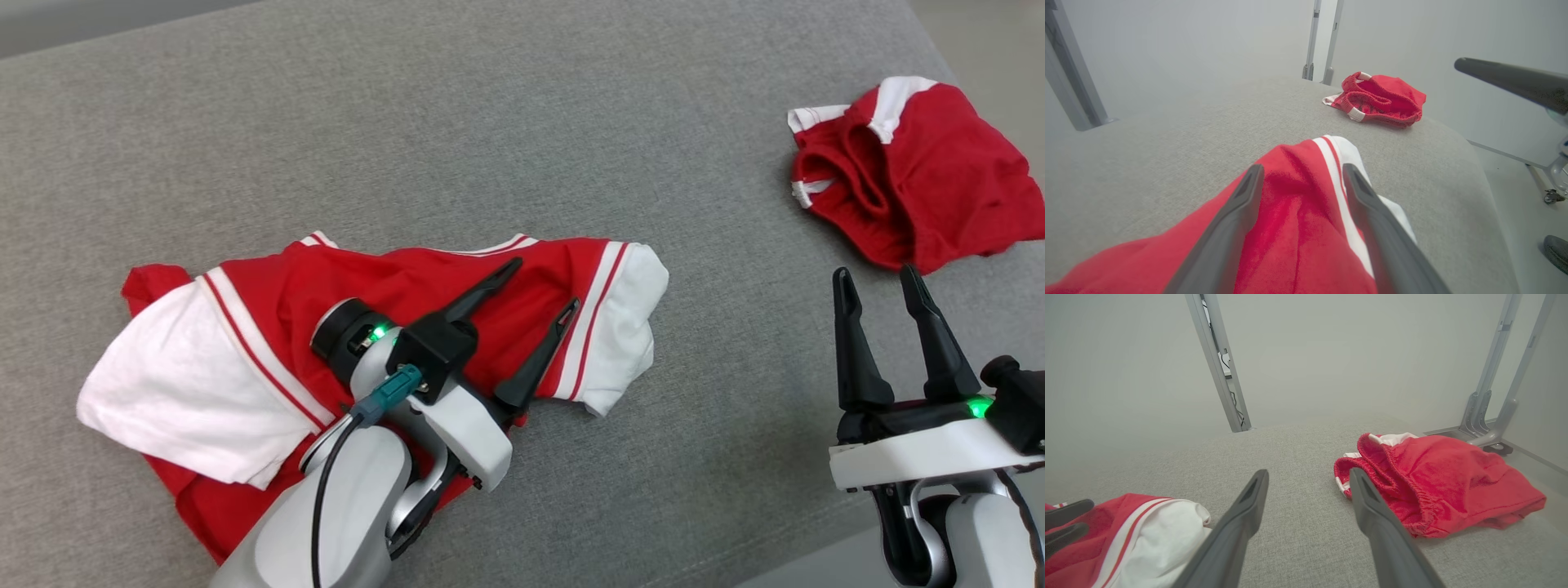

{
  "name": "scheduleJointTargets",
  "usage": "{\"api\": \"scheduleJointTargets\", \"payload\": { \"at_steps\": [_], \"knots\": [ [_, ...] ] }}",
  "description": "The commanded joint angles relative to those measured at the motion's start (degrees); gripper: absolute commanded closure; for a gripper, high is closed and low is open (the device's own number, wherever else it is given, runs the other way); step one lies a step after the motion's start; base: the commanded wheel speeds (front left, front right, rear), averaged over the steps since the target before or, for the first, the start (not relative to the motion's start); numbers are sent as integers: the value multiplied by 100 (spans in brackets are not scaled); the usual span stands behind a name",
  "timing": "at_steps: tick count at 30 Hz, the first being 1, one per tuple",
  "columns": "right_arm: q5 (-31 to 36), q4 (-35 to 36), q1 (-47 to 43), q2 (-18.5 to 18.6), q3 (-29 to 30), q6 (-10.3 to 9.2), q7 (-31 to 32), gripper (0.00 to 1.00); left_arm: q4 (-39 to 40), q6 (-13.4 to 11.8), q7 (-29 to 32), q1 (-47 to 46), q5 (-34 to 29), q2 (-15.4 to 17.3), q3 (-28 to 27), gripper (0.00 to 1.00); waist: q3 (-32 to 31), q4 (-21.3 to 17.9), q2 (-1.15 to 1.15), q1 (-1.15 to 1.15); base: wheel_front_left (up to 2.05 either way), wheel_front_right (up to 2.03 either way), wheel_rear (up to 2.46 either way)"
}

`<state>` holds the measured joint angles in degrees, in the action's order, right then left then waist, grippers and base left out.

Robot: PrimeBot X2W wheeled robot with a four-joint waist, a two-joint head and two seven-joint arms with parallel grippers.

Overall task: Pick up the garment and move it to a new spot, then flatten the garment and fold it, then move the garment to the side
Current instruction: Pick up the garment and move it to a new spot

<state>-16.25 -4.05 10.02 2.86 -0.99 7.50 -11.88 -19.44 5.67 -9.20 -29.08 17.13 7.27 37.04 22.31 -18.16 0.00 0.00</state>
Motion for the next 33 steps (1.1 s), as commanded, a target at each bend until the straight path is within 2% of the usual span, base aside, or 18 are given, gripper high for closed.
{"api": "scheduleJointTargets", "payload": {
  "at_steps": [1, 7, 15, 19, 25, 33],
  "knots": [
    [44, -8, 52, 16, 19, -2, -21, 0, 55, -61, -69, 58, 16, 70, -72, 0, -109, 148, 0, 0, 0, 0, 0],
    [186, 69, 56, 18, 142, -2, 113, 0, 576, -424, -382, 241, 135, 235, -497, 0, -311, 585, 0, 0, 0, 0, 0],
    [377, 181, -39, 18, 211, -2, 321, 0, 1132, -1008, -589, 723, 329, 594, -1470, 0, -601, 1052, 0, 0, 0, 0, 0],
    [434, 237, -108, 17, 264, -2, 413, 0, 1321, -1189, -605, 1033, 382, 789, -1928, 0, -748, 1246, 0, 0, 0, 0, 0],
    [499, 267, -239, 17, 303, -2, 536, 0, 1612, -1382, -598, 1590, 315, 970, -2475, 0, -1014, 1472, 0, 0, 0, 0, 0],
    [582, 253, -470, 18, 330, -2, 677, 0, 1764, -1321, -600, 2275, 306, 1115, -2740, 0, -1393, 1631, 0, 0, 0, 0, 0]
  ]
}}
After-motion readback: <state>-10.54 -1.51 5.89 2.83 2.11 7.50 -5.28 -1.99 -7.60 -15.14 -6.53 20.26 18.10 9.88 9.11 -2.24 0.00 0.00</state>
